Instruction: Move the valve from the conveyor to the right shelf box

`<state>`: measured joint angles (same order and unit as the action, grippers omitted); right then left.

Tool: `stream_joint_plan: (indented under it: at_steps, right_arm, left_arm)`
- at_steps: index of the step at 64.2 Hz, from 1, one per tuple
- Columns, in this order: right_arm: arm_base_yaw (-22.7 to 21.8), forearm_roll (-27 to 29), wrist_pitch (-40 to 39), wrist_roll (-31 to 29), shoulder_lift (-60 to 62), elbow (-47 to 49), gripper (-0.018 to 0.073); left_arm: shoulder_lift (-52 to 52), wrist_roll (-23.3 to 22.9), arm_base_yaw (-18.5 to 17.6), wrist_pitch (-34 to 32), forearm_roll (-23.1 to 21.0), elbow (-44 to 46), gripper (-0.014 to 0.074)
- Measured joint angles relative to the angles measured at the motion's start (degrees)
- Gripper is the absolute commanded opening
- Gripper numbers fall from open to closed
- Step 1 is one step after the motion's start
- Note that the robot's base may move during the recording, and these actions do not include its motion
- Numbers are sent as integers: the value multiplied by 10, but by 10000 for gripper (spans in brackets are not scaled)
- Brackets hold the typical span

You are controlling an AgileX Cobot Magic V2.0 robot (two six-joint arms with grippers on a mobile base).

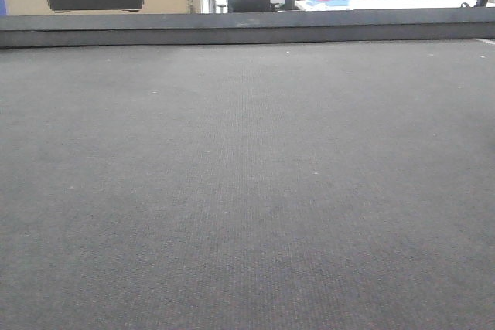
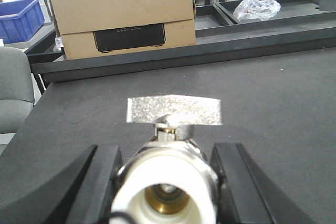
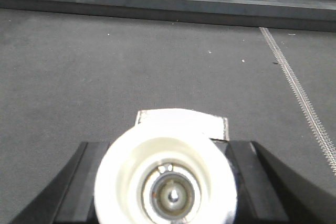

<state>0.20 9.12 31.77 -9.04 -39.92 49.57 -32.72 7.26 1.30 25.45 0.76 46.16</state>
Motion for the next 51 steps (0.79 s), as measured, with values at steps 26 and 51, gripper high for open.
stream_joint_plan:
  at_steps: [26, 51]
  right_arm:
    - [0, 0, 0, 0, 0, 0, -153]
    - [0, 0, 0, 0, 0, 0, -153]
  left_arm:
    - [0, 0, 0, 0, 0, 0, -111]
    - [0, 0, 0, 0, 1, 0, -111]
